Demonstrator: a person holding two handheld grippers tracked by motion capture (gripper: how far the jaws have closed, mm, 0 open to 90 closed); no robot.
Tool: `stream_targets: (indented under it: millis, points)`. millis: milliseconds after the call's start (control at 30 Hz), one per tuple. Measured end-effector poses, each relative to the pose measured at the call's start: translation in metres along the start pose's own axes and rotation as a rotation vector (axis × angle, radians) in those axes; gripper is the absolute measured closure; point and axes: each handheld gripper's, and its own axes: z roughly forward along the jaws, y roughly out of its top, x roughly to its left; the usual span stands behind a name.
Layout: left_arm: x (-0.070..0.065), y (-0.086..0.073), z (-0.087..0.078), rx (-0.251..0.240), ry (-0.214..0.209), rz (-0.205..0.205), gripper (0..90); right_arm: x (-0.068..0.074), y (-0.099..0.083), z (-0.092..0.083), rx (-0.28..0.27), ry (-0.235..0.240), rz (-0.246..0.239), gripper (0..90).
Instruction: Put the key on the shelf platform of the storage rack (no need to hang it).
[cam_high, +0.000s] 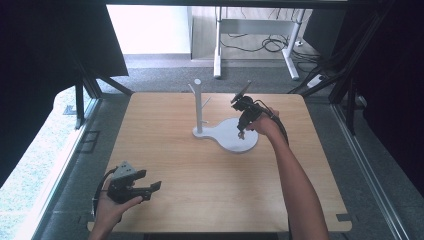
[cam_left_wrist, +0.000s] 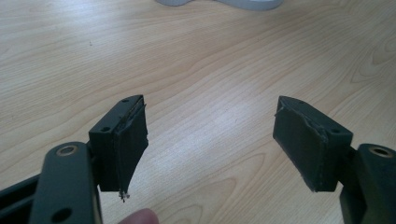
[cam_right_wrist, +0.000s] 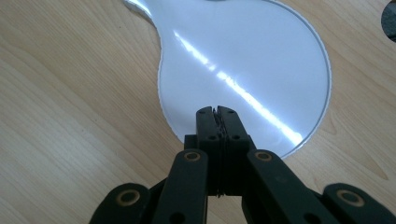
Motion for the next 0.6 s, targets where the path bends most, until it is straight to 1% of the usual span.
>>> stream_targets:
  millis: [233,300,333,367,400,500,600]
  points:
    - [0.001,0.000,-0.001,-0.002,0.003,0.000,26.4,-0.002,0.011,0.006,-0.002,-0.009,0.007,90.0]
    - [0.001,0.000,-0.001,-0.001,0.002,0.000,26.4,-0.001,0.014,0.007,-0.007,-0.009,0.016,90.0]
    - [0.001,0.000,-0.002,-0.007,-0.008,-0.002,26.4,0.000,0.016,0.009,-0.012,-0.009,0.013,90.0]
    - [0.001,0.000,-0.002,-0.007,-0.008,-0.002,26.3,0.000,0.016,0.009,-0.012,-0.009,0.013,90.0]
    - [0.000,0.001,-0.004,-0.015,-0.019,-0.002,26.3,0.000,0.018,0.012,-0.002,-0.013,0.012,90.0]
    - [-0.001,0.002,-0.004,-0.015,-0.002,0.007,26.3,0.000,0.018,0.017,0.001,-0.008,0.021,90.0]
    - [-0.001,0.002,-0.004,-0.015,0.001,0.006,26.4,-0.002,0.017,0.021,0.003,-0.006,0.022,90.0]
